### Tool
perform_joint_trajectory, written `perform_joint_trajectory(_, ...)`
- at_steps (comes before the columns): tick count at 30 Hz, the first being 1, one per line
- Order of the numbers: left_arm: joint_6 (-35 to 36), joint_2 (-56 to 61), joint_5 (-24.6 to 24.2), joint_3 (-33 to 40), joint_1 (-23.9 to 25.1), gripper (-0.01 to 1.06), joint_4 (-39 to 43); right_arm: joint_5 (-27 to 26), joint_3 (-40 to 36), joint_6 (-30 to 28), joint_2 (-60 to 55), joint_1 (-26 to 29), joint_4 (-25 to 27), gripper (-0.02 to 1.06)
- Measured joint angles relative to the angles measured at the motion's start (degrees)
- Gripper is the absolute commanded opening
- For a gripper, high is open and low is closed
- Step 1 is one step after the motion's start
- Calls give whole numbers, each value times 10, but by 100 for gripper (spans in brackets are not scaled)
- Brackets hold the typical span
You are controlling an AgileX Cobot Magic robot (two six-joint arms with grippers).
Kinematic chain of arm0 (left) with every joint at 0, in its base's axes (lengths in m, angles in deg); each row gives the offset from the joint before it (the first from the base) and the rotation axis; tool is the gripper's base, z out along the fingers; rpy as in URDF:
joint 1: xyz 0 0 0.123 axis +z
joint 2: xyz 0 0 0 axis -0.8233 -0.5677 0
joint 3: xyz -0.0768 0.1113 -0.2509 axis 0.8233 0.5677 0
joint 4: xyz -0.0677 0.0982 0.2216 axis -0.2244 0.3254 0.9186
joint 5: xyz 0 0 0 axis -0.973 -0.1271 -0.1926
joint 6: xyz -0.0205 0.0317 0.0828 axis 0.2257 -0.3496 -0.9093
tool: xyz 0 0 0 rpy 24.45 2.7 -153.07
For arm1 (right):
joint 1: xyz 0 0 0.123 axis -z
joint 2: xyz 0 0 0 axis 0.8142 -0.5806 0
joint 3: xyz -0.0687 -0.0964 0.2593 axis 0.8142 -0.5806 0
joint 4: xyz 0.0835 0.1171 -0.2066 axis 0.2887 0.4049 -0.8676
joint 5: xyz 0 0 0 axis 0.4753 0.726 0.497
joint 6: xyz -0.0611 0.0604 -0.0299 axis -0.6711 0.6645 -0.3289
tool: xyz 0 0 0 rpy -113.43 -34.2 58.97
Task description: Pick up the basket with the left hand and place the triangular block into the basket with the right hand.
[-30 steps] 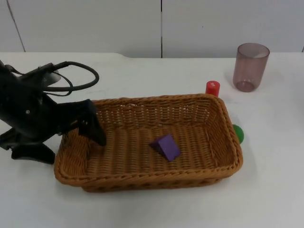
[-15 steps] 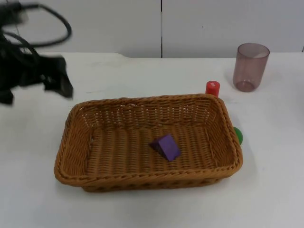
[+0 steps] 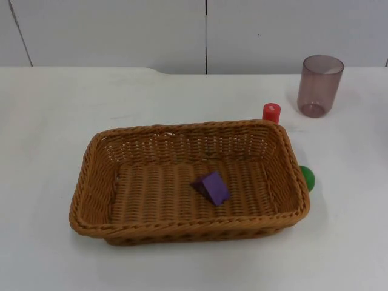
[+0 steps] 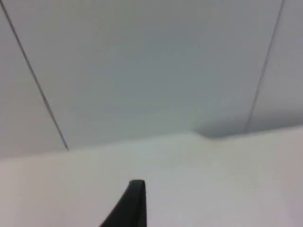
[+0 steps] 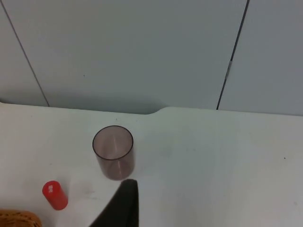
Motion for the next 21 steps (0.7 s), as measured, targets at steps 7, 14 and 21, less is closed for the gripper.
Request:
perform_joint_trajectory(7,165,2,-54,-89,0,105,208,0,0,-1,0,0,0,104)
perform_joint_trajectory(14,175,7,-49,-91,0,105,210,-1,0,-1,0,0,0,104)
perform_joint_trajectory(21,-12,1,-51,-91,0,105,-20,-29,0,-1,0,0,0,104)
